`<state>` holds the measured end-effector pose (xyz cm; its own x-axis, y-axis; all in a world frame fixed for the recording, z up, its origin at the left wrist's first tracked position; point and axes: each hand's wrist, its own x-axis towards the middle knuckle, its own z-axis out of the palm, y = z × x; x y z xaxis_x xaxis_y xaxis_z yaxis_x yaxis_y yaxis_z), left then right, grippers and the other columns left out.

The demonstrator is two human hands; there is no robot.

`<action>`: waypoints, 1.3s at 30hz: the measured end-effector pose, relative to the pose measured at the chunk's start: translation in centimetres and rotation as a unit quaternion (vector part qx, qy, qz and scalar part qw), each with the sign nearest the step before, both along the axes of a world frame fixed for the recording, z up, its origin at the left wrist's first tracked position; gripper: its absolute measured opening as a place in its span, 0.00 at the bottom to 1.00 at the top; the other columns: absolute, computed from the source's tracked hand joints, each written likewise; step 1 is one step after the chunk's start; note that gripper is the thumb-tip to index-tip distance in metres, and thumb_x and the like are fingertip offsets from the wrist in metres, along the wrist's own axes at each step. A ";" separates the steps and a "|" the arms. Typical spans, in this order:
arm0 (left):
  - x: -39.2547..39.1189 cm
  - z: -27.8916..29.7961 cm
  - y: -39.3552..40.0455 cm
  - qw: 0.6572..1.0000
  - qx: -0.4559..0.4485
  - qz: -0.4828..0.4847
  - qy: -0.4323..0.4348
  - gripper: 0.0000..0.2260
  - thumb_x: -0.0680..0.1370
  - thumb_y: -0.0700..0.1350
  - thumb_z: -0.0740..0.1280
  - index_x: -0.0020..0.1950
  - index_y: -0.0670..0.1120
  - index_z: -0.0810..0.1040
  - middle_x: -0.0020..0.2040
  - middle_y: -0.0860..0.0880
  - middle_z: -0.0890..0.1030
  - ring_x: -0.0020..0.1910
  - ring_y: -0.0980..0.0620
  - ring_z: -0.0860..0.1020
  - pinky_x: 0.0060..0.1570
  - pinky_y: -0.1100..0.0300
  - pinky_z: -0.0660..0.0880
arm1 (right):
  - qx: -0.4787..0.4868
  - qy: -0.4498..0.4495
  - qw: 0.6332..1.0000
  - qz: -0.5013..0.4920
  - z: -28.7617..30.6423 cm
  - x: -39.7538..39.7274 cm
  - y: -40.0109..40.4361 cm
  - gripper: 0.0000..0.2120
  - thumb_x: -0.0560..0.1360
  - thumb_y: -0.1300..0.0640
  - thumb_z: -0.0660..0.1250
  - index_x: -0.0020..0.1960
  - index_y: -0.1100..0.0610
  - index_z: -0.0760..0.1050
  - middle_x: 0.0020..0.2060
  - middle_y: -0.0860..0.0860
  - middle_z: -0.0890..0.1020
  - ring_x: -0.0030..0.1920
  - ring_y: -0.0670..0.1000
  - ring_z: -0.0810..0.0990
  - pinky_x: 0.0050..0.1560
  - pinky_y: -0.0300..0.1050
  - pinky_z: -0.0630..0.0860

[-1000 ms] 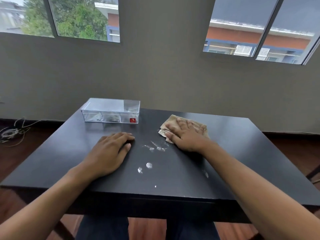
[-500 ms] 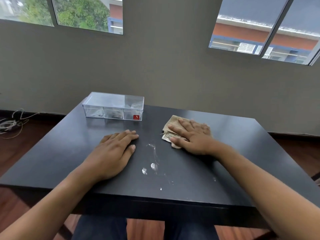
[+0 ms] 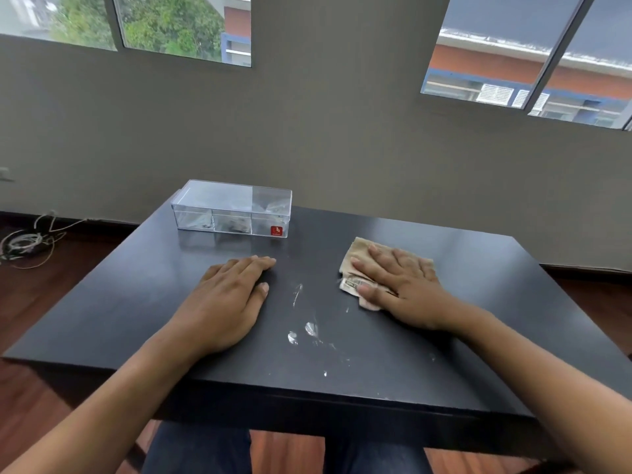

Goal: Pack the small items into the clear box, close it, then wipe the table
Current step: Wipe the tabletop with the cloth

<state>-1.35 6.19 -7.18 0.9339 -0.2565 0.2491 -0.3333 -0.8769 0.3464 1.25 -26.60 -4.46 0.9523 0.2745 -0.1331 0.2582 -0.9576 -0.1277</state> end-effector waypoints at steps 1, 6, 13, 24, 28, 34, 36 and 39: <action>0.0 0.0 0.0 1.000 0.000 0.000 -0.001 0.21 0.86 0.51 0.55 0.79 0.55 0.64 0.77 0.56 0.70 0.77 0.55 0.64 0.74 0.60 0.55 | -0.002 -0.009 1.000 -0.015 -0.3 0.7 1.0 0.28 0.75 0.24 0.41 0.74 0.22 0.41 0.81 0.33 0.39 0.82 0.50 0.35 0.77 0.67 0.34; -0.1 -0.1 0.2 1.000 -0.003 0.000 -0.005 0.20 0.85 0.49 0.56 0.78 0.55 0.66 0.76 0.55 0.72 0.76 0.54 0.67 0.73 0.59 0.57 | 0.016 -0.037 0.997 0.060 -1.1 -2.3 8.1 0.28 0.78 0.27 0.42 0.77 0.26 0.40 0.82 0.38 0.39 0.82 0.53 0.34 0.76 0.67 0.31; -0.4 -0.1 0.2 1.000 0.001 -0.004 -0.009 0.20 0.85 0.47 0.55 0.78 0.54 0.67 0.75 0.55 0.73 0.75 0.54 0.68 0.73 0.61 0.57 | 0.035 0.016 0.990 0.138 0.2 -6.6 2.9 0.25 0.80 0.29 0.45 0.74 0.21 0.41 0.77 0.26 0.37 0.78 0.39 0.29 0.78 0.56 0.29; -0.3 -0.1 0.4 1.000 0.020 -0.016 -0.003 0.22 0.83 0.51 0.51 0.77 0.55 0.69 0.77 0.57 0.72 0.77 0.55 0.67 0.74 0.57 0.58 | 0.032 -0.058 0.989 0.132 -1.2 -7.3 10.3 0.27 0.82 0.33 0.42 0.79 0.31 0.39 0.82 0.37 0.39 0.82 0.49 0.33 0.77 0.62 0.31; -0.6 -0.3 0.6 0.999 0.032 -0.032 0.002 0.22 0.84 0.53 0.50 0.78 0.56 0.68 0.79 0.59 0.69 0.79 0.57 0.63 0.75 0.58 0.55 | 0.051 -0.032 0.984 0.166 -0.8 -10.0 6.7 0.24 0.83 0.34 0.43 0.77 0.25 0.41 0.79 0.28 0.39 0.79 0.40 0.30 0.78 0.53 0.29; -0.8 -0.1 0.5 0.998 0.037 -0.042 0.009 0.23 0.84 0.55 0.48 0.79 0.56 0.66 0.80 0.60 0.66 0.80 0.58 0.60 0.76 0.60 0.52 | 0.021 -0.025 0.999 0.011 -1.0 -4.9 4.1 0.25 0.80 0.31 0.38 0.76 0.25 0.40 0.80 0.31 0.40 0.82 0.45 0.35 0.78 0.60 0.33; -0.9 0.0 0.4 0.998 0.035 -0.045 0.017 0.25 0.83 0.58 0.47 0.79 0.56 0.66 0.80 0.60 0.66 0.80 0.58 0.60 0.77 0.57 0.53 | 0.018 -0.041 0.999 -0.026 -1.4 -3.9 5.8 0.27 0.80 0.30 0.38 0.78 0.28 0.40 0.81 0.34 0.41 0.82 0.48 0.36 0.77 0.65 0.33; -0.7 0.0 0.4 0.998 0.029 -0.054 0.025 0.23 0.85 0.58 0.51 0.79 0.57 0.66 0.80 0.60 0.65 0.81 0.57 0.59 0.79 0.55 0.54 | 0.025 -0.046 0.999 -0.010 -1.5 -5.5 8.4 0.28 0.80 0.31 0.39 0.79 0.30 0.40 0.81 0.36 0.39 0.82 0.51 0.35 0.77 0.65 0.30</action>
